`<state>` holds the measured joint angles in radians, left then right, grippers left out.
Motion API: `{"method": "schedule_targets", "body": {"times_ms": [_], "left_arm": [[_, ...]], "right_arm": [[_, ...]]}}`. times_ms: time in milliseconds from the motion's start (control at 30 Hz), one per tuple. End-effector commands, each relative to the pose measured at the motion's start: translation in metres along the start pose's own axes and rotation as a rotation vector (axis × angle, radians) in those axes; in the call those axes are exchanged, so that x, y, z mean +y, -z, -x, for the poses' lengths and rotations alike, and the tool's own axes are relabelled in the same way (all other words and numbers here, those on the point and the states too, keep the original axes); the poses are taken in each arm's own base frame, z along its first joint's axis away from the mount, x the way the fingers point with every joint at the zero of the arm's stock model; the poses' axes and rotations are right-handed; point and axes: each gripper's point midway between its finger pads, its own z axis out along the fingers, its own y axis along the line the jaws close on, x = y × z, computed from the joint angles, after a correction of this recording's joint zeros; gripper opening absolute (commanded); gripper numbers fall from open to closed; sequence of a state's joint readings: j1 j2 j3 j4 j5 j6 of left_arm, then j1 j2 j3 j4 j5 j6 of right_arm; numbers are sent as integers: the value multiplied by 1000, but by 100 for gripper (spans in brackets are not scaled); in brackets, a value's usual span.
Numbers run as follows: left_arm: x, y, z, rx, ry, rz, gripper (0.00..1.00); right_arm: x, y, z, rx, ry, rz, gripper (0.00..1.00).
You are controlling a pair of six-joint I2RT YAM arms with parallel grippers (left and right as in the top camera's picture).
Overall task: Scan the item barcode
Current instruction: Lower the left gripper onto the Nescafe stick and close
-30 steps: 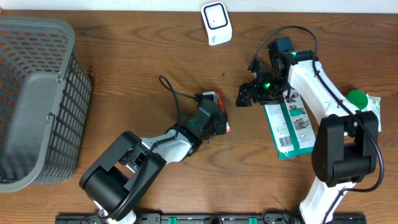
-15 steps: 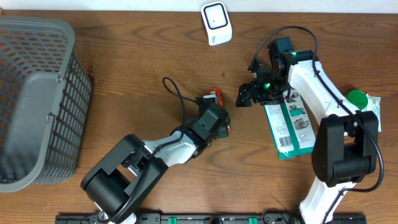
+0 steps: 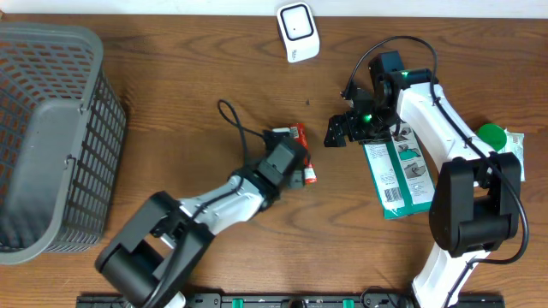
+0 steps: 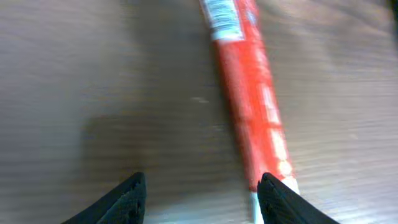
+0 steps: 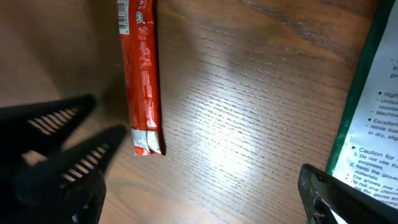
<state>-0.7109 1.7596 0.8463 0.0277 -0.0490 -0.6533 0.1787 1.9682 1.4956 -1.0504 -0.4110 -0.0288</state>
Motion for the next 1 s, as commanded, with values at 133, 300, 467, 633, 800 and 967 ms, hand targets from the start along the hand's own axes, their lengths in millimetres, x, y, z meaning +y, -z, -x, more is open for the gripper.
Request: {"method": "schedule_targets", "body": {"times_ms": [133, 300, 467, 633, 800, 967], "left_arm": [[-10, 15, 79, -49, 19, -81, 59], [-11, 8, 96, 13, 73, -86, 57], [-23, -15, 91, 91, 45, -110, 57], [-20, -36, 70, 147, 60, -79, 57], [-16, -52, 51, 165, 31, -18, 57], [-6, -67, 37, 148, -11, 81, 49]], "right_arm": [[-3, 3, 1, -11, -25, 7, 88], [-9, 15, 7, -53, -67, 82, 69], [-28, 28, 8, -84, -127, 97, 73], [-31, 28, 7, -80, -119, 94, 76], [-24, 25, 7, -74, -92, 93, 78], [-20, 23, 6, -69, -79, 93, 79]]}}
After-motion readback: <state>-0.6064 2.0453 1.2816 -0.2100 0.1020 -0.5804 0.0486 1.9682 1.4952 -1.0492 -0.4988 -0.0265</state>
